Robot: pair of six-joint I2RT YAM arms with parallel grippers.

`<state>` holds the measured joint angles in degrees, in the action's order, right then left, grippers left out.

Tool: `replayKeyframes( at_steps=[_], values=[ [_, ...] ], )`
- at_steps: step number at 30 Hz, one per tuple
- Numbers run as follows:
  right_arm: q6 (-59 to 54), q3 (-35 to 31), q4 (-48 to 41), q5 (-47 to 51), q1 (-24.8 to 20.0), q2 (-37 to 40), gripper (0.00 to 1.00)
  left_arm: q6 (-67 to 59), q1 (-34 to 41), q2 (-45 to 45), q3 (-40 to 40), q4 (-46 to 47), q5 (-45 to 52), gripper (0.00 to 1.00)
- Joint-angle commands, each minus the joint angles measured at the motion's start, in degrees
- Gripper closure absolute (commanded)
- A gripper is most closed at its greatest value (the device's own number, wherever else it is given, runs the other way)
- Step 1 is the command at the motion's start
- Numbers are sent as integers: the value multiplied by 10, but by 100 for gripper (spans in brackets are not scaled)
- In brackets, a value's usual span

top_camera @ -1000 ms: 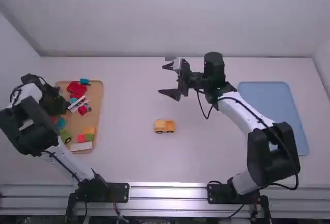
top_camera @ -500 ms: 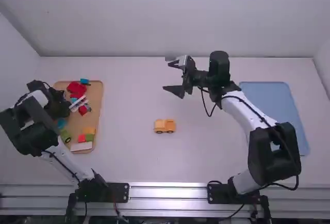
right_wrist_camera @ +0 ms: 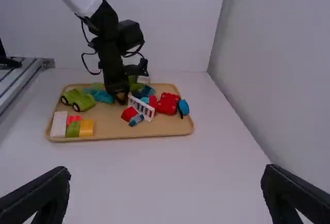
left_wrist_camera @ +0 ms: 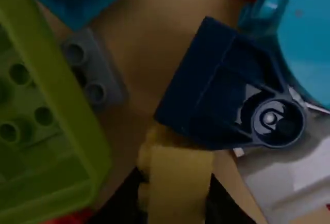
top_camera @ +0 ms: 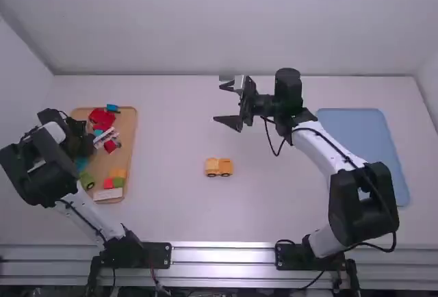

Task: Assemble lego blocks to make yellow taxi

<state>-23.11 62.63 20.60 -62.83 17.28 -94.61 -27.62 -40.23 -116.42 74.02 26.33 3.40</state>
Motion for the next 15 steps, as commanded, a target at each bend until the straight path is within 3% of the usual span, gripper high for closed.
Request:
replayKeyframes(
  at_steps=[1,5,9,15],
  values=[
    [-3,19,3,-14,0,-3,1,33,-3,-4,14,10,2,87],
    [0,19,27,-14,1,-3,1,82,-3,9,31,40,2,93],
    [76,20,55,48,0,-3,1,118,-3,53,23,47,2,98],
    [128,20,55,91,0,-3,1,113,12,217,-70,11,9,98]
  ],
)
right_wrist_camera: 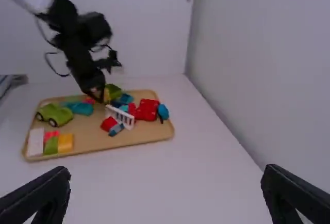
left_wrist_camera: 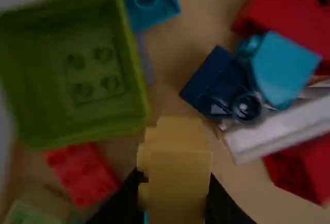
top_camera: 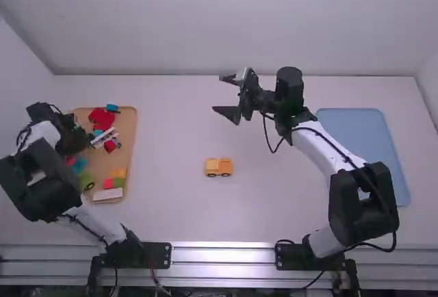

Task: Assemble lego blocks to make yellow taxi

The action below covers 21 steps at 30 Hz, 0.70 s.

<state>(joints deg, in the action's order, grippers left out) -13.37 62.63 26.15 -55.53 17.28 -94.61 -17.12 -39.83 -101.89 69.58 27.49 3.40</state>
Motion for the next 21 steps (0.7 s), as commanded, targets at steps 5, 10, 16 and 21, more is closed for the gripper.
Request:
replayKeyframes(
  at_steps=[5,10,16,21],
  values=[
    [71,20,-4,20,0,-3,1,-70,74,245,-141,-76,125,98],
    [127,40,-57,13,-17,-3,1,-114,218,401,-248,-179,165,95],
    [103,49,-156,-38,-25,-3,1,-127,404,482,-309,-239,76,98],
    [88,49,-208,-76,-24,-3,1,-132,529,463,-311,-256,20,96]
  ],
)
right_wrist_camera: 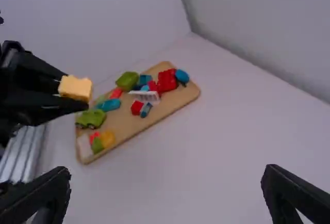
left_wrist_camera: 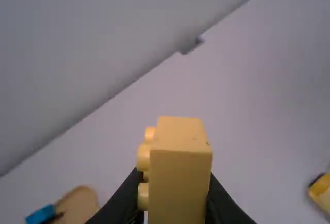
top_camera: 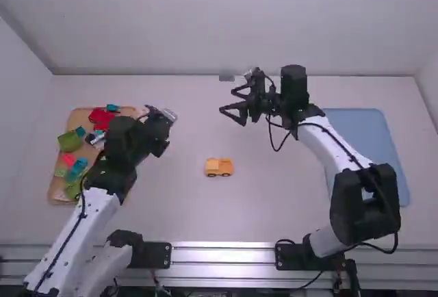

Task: Assemble lego blocks to make yellow taxi

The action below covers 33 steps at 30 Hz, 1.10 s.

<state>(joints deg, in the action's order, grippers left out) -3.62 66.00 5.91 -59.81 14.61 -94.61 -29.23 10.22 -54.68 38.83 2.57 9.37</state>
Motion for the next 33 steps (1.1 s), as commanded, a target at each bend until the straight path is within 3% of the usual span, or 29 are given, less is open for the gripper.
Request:
replayKeyframes(
  at_steps=[1,12,15,24,31,33],
  values=[
    [-9,15,-14,-32,7,-3,1,-11,49,-19,-3,-19,-45,97],
    [-40,15,-112,-31,16,-3,0,2,142,-127,29,-83,-57,94],
    [-46,14,-113,-19,25,-3,5,30,151,-145,30,-114,-58,93],
    [-23,14,-51,47,59,-3,11,124,152,-189,30,-202,-9,97],
    [6,0,2,59,61,-3,25,205,157,-221,30,-275,10,98],
    [43,-19,52,59,59,-3,30,211,156,-231,30,-295,21,98]
  ],
)
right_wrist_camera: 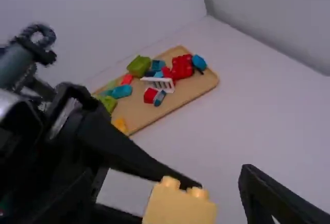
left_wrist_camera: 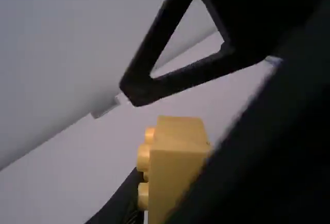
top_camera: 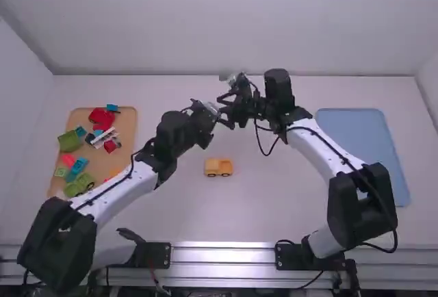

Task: Assemble lego blocks to make yellow taxi

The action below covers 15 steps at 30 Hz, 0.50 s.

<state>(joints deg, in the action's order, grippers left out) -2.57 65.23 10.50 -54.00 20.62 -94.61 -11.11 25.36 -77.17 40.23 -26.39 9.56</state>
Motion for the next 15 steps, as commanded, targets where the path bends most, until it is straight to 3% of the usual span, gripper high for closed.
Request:
replayKeyframes(
  at_steps=[1,6,12,15],
  values=[
    [57,-23,38,1,-1,-3,31,42,5,-13,16,-19,20,98],
    [110,-58,123,2,-8,-3,31,86,5,-34,16,-68,-2,98],
    [118,-65,131,0,-24,-3,25,89,5,-37,16,-86,-17,98],
    [118,-65,131,0,-25,-3,27,89,5,-37,16,-98,-16,98]
  ],
)
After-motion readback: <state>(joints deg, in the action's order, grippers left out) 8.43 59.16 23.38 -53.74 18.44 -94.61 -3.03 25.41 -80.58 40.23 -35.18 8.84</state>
